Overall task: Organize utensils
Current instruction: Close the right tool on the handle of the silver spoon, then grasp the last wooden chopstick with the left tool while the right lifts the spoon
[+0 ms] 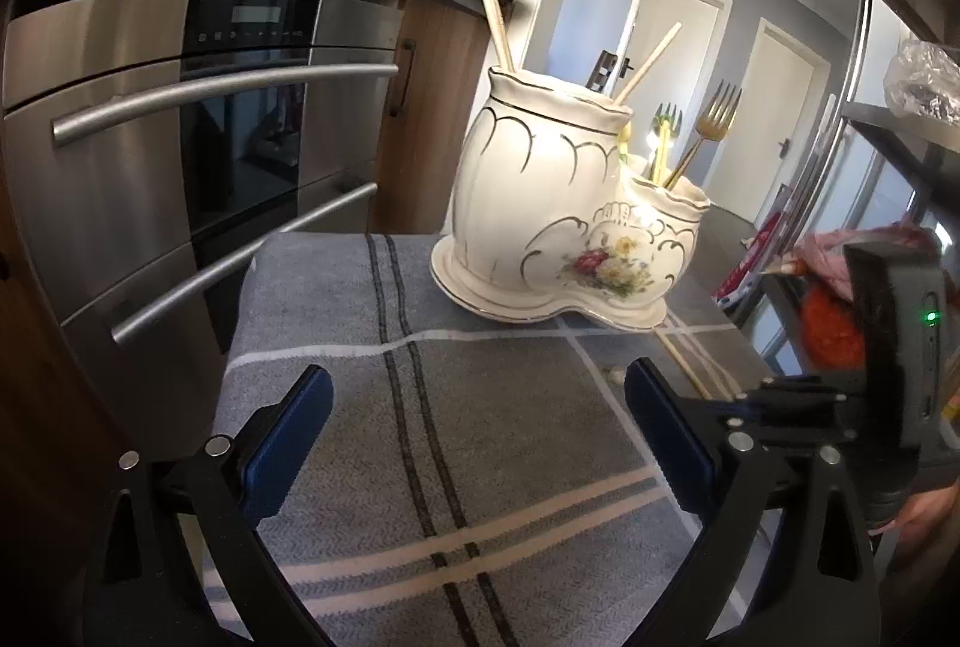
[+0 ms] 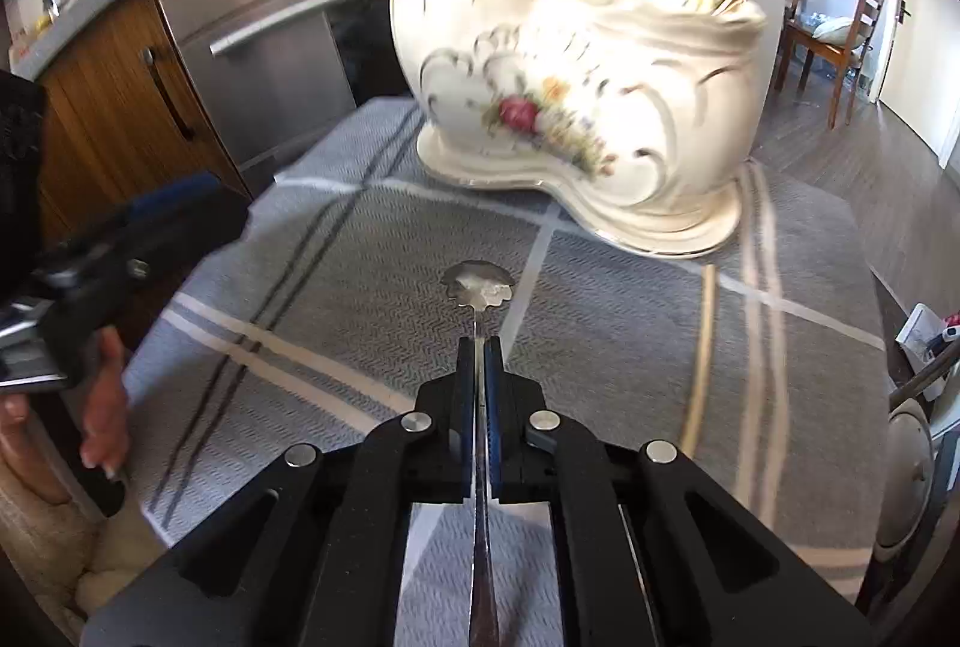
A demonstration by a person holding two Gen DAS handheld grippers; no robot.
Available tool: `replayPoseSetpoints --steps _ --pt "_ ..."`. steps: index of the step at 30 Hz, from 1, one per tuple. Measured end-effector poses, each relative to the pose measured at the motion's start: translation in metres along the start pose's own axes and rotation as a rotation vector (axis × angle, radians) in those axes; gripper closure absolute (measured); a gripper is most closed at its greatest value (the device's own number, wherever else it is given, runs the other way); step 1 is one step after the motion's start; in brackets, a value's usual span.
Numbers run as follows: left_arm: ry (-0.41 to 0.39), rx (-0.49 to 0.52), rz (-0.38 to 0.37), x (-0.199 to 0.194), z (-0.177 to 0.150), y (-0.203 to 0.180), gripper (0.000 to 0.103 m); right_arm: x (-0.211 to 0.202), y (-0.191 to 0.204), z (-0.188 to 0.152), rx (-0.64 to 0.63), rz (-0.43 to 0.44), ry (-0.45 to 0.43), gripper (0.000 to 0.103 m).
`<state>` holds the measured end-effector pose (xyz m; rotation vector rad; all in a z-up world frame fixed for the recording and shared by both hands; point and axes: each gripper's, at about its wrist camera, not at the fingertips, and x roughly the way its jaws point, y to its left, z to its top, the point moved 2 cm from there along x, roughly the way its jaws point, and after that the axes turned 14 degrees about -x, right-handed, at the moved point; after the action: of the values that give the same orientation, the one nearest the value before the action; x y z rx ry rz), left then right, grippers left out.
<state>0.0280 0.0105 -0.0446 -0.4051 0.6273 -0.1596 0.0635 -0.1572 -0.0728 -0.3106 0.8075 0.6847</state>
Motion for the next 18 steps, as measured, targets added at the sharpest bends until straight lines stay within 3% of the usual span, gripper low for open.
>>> replayPoseSetpoints --steps 8,12,18 --pt "0.077 0.142 0.035 0.012 -0.023 -0.051 0.006 -0.077 -0.036 -0.029 0.078 -0.041 -0.194 0.1" --pt "0.136 0.139 0.024 0.023 -0.032 -0.068 0.006 -0.105 -0.051 -0.034 0.102 -0.049 -0.27 0.1" --pt "0.206 0.179 0.032 0.041 -0.043 -0.102 0.008 -0.132 -0.068 -0.04 0.114 -0.154 -0.353 0.1"
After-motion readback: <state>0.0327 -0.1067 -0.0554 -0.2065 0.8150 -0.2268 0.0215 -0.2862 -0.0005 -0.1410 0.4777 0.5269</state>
